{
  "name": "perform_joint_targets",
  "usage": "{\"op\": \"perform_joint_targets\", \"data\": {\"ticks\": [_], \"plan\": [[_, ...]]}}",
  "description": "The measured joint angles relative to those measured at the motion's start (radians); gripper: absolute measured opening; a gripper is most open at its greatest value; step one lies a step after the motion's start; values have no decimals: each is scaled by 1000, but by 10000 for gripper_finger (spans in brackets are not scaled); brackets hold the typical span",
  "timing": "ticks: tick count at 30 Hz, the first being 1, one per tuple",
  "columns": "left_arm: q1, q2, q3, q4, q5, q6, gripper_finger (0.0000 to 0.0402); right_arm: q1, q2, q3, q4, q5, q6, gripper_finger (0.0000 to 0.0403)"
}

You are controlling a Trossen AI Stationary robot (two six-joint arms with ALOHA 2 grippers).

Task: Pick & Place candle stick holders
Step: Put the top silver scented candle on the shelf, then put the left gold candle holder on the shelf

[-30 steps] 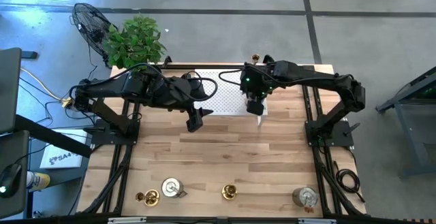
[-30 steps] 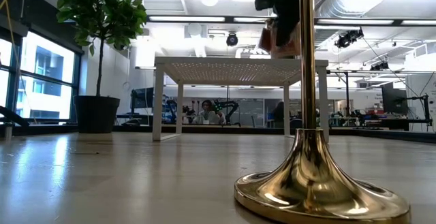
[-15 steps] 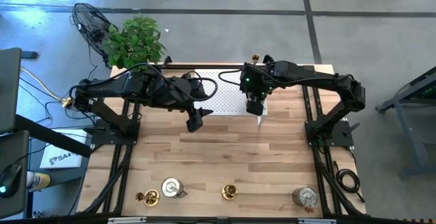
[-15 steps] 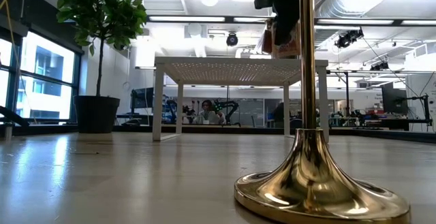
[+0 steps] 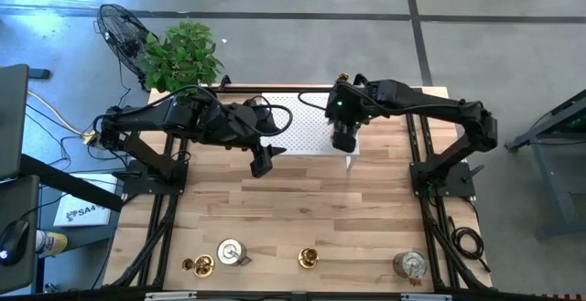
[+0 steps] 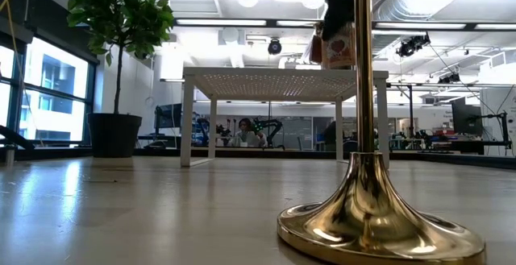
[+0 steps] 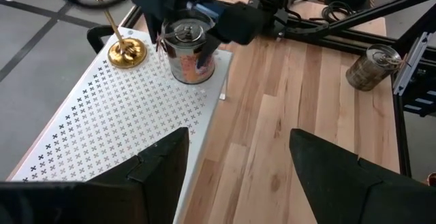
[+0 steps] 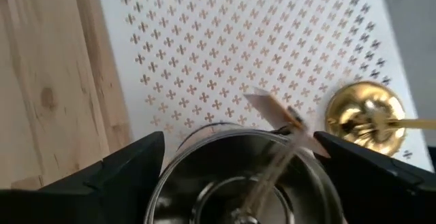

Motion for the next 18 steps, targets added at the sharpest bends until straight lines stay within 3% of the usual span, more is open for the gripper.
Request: {"op": "perform_joint_targets", "data": {"ticks": [12,18], "plan": [[0,0,0,-1,2,0,250,0,-173,0,128,15,13,367],[0,0,0,-13,97,-1,250,33,-284,0,190,-8,54,367]]}}
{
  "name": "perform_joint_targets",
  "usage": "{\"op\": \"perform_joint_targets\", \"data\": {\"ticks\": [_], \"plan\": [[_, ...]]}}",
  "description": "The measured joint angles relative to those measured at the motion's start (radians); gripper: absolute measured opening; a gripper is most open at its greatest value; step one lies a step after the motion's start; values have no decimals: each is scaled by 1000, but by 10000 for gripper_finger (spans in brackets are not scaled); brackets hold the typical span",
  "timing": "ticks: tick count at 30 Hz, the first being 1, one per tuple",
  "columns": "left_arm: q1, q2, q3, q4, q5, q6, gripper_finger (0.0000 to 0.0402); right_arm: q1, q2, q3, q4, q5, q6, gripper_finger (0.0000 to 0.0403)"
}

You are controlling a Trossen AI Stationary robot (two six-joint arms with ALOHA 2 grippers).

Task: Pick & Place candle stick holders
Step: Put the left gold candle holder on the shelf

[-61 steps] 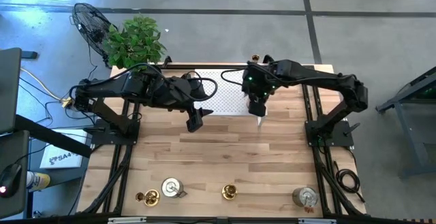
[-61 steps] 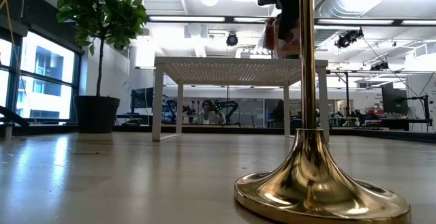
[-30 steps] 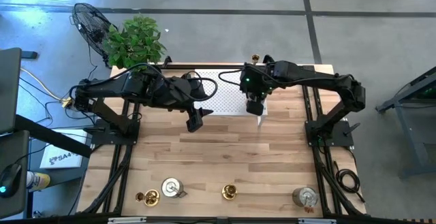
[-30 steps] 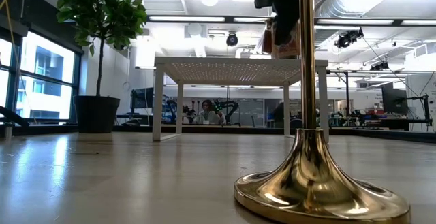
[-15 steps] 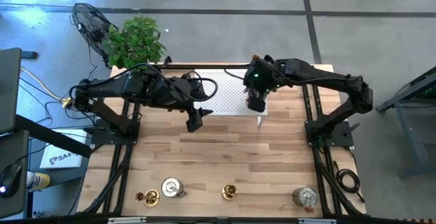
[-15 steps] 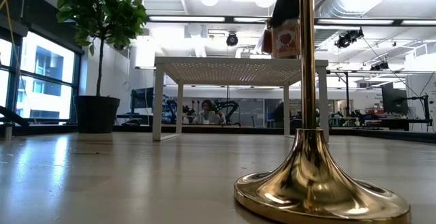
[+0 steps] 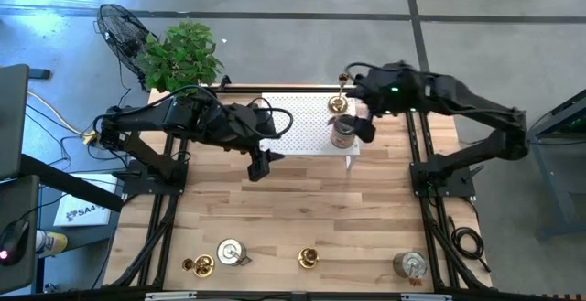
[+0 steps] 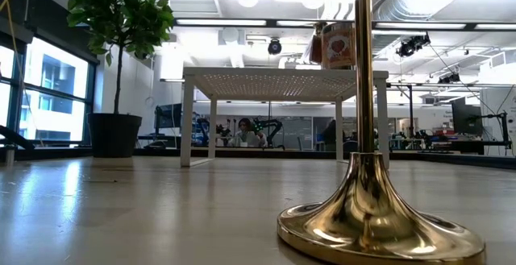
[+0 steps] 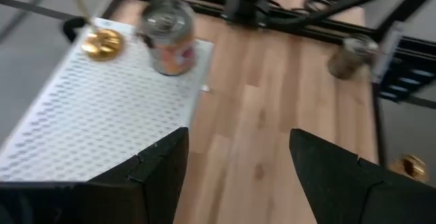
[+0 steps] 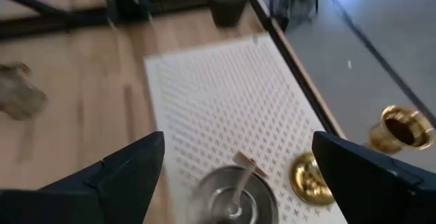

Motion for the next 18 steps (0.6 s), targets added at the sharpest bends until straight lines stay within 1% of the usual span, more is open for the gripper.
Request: {"op": "perform_joint_targets", "data": {"ticks": [2,7,9,12,14,18], "plan": [[0,0,0,-14,51,-1,250,25,-37,0,20,-14,2,367],[-1,0,0,-58,210,-59,250,95,-108,0,88,-109,38,367],[-4,0,0,-73,298,-93,250,126,-128,1,113,-138,58,367],[-23,0,0,-88,421,-145,250,179,-142,1,128,-135,70,367],[-43,0,0,-109,478,-181,250,212,-142,1,127,-123,70,367],[-96,0,0,-140,514,-248,250,271,-130,1,127,-109,81,367]]}}
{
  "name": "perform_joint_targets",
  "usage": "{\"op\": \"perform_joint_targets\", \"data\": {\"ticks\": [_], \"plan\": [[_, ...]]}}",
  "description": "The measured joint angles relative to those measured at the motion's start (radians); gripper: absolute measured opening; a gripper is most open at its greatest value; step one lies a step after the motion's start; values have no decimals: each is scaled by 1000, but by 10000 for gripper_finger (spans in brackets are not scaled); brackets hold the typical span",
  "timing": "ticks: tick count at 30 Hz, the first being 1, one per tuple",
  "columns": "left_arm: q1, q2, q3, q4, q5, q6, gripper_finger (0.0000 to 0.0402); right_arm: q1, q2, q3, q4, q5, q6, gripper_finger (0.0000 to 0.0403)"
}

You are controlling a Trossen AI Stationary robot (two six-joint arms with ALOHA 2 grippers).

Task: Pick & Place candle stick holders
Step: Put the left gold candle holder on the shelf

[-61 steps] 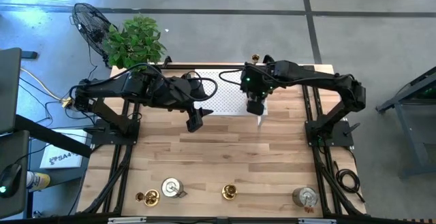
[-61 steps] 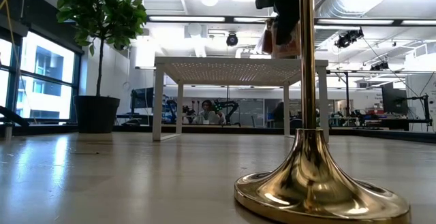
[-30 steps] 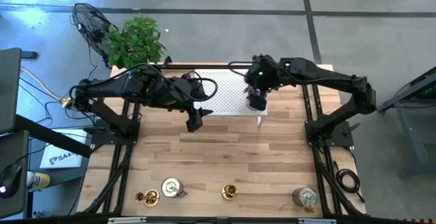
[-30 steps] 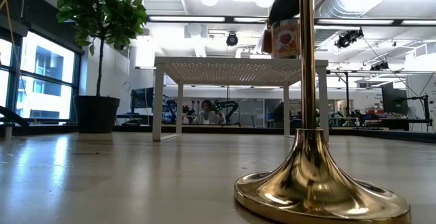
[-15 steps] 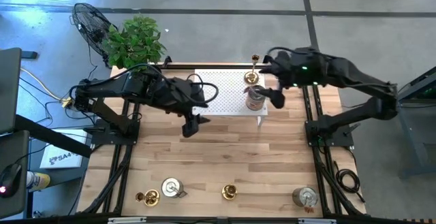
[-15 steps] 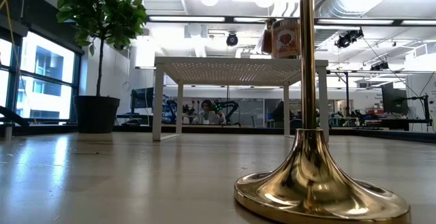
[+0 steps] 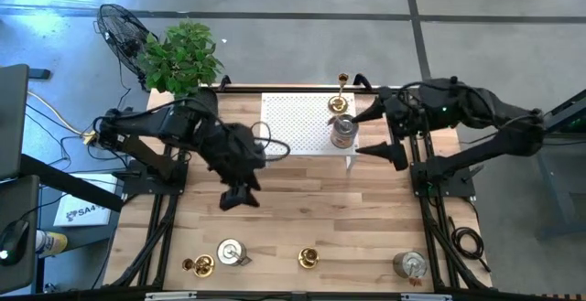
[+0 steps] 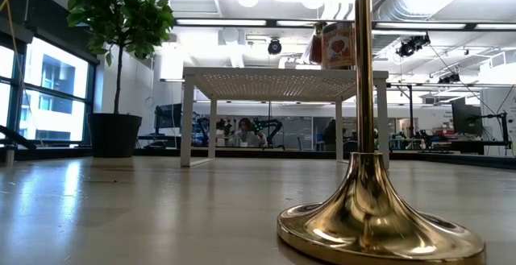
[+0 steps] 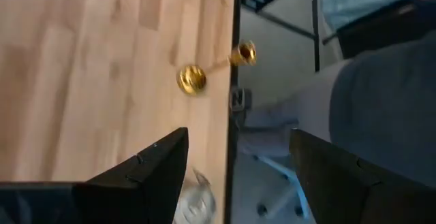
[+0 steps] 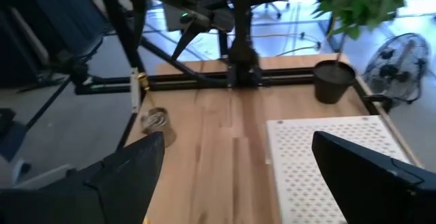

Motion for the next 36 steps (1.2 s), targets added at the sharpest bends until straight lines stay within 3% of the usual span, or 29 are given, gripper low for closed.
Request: {"op": "perform_joint_targets", "data": {"ticks": [5,11,15,17,23,32,36], "plan": [[-83,0,0,-44,-33,-108,250,69,34,0,12,1,32,367],[-172,0,0,-186,-37,-349,250,142,90,0,39,2,33,367],[-240,0,0,-344,-91,-528,250,171,129,-1,75,3,33,367],[-267,-2,-7,-345,-132,-601,250,182,146,-1,128,2,39,367],[-341,-18,-15,-345,-258,-676,250,206,183,-1,296,0,25,367],[-506,-19,-17,-345,-294,-713,250,206,219,-1,395,8,77,367],[-610,-19,-23,-343,-285,-616,250,213,252,-1,418,8,126,367]]}}
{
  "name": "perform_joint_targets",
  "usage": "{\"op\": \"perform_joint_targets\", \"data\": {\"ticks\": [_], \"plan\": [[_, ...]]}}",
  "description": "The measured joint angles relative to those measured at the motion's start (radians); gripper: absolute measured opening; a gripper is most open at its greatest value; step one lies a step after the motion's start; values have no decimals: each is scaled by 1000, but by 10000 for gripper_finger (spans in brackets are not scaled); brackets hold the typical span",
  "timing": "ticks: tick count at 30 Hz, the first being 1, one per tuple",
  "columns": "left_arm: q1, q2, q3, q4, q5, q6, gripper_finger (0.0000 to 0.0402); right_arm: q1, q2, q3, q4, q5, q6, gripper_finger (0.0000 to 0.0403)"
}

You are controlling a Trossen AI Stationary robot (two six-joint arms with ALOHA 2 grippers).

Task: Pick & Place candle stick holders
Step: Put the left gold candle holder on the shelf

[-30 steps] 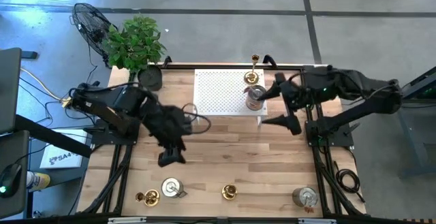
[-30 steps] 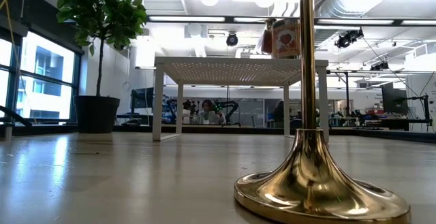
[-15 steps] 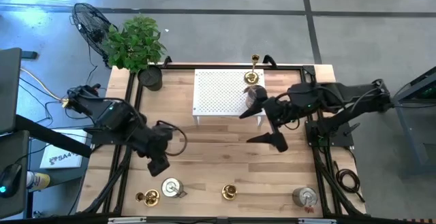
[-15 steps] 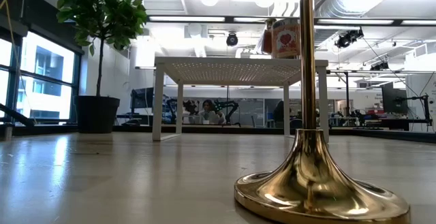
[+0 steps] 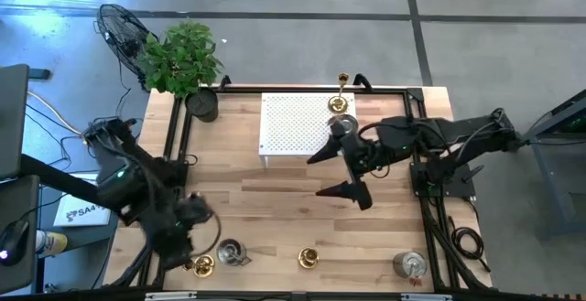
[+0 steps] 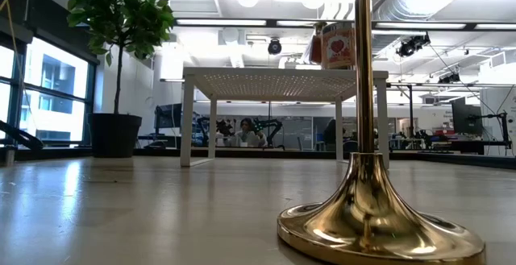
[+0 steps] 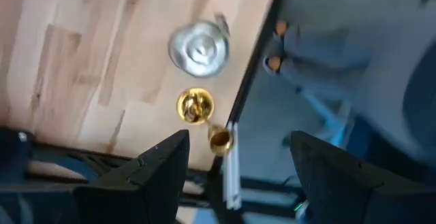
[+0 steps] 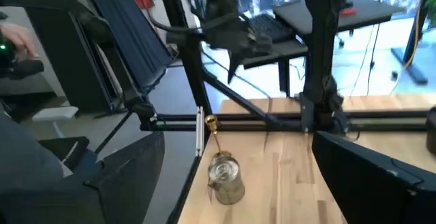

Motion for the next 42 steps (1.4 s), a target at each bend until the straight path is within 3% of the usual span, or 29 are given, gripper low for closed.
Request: {"op": "perform_joint_targets", "data": {"ticks": [7,15,24,34,42], "plan": [[-125,0,-92,-2,-52,173,250,54,77,0,61,73,1,367],[-132,1,-233,-1,-11,210,250,90,112,0,139,73,13,367],[-132,0,-273,52,2,73,250,95,112,0,131,49,29,367],[-133,0,-274,242,122,-19,250,94,112,0,124,18,27,367],[-133,3,-274,307,124,-136,250,91,112,0,124,16,27,367]]}}
